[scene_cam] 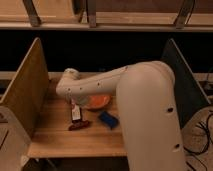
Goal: Push the eraser across the table
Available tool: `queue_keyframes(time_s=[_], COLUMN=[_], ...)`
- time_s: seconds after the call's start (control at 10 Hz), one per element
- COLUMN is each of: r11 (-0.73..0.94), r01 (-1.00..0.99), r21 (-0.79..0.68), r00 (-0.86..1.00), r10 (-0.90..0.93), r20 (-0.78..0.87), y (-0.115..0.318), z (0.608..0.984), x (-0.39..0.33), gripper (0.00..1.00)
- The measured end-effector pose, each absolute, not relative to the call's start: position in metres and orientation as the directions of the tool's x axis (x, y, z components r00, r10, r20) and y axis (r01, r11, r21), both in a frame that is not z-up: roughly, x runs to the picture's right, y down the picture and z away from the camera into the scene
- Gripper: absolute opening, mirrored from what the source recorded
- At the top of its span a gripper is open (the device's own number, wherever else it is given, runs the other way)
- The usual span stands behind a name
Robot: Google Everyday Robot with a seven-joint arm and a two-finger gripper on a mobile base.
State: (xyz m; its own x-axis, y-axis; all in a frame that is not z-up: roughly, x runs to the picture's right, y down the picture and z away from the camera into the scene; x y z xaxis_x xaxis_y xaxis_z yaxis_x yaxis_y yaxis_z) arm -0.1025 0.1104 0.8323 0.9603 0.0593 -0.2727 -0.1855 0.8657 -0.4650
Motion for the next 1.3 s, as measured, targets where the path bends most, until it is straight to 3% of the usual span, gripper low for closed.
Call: queue_keyframes(time_s=[0.6, 1.3], r11=[0.777, 0.763], r01=[-0.194, -0.103], r21=[-0.599, -0.638], r00=[0.949, 0.971], r10=[-0.006, -0.062], r20=[-0.315, -0.231], y=[0.153, 0.141], z=[0.857, 0.904], x=[-0.108, -0.153], gripper=[0.00, 0.00])
